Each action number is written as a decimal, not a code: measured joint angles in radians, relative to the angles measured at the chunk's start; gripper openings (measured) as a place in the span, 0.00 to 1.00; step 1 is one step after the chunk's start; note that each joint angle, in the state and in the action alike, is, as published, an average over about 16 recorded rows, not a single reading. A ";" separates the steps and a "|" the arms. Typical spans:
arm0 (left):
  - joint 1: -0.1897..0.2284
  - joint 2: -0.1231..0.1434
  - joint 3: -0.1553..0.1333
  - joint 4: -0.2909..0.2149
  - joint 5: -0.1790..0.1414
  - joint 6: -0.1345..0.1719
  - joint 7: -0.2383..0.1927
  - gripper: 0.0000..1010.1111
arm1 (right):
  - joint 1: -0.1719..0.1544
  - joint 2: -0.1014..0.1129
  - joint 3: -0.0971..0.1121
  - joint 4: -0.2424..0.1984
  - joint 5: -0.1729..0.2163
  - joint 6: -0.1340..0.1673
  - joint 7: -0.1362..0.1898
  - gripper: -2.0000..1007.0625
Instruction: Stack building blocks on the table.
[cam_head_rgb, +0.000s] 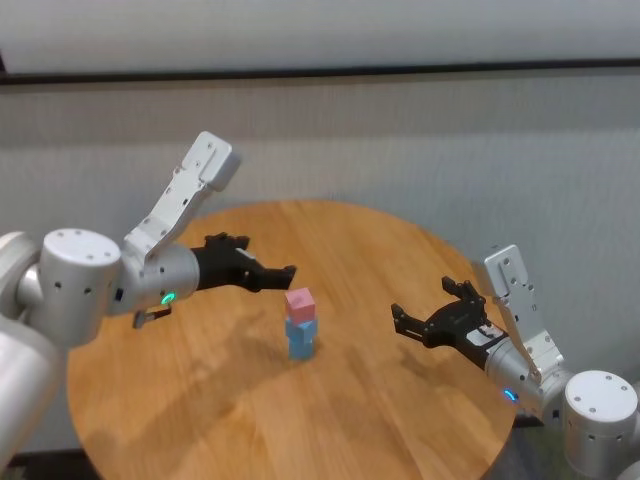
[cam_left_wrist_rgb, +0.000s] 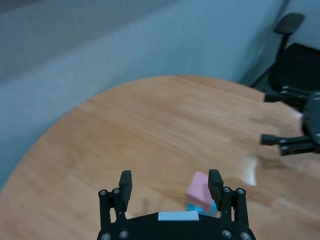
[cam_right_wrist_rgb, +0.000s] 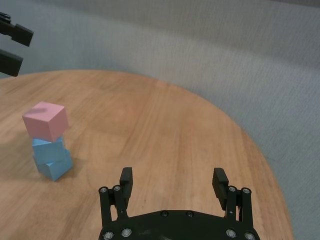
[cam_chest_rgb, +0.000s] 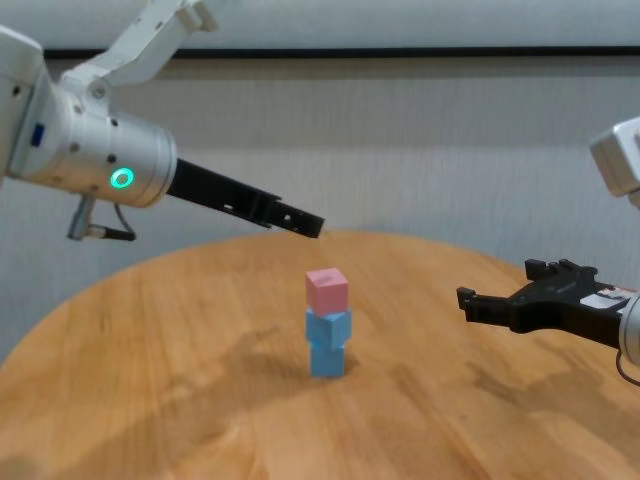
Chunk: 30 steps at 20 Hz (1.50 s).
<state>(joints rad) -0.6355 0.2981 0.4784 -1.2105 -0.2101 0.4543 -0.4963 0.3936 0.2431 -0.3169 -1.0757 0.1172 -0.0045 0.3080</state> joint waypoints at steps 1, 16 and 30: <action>0.004 0.005 0.001 -0.001 0.003 -0.005 0.004 0.99 | 0.000 0.000 0.000 0.000 0.000 0.000 0.000 1.00; 0.052 0.049 -0.009 -0.006 0.038 -0.044 0.054 0.99 | 0.000 0.000 0.000 0.000 0.000 0.000 0.000 1.00; 0.054 0.049 -0.014 -0.006 0.039 -0.041 0.055 0.99 | 0.000 0.000 0.000 0.000 0.000 0.000 0.000 1.00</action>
<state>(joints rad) -0.5817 0.3473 0.4643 -1.2163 -0.1711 0.4131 -0.4408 0.3936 0.2431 -0.3169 -1.0757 0.1172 -0.0045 0.3081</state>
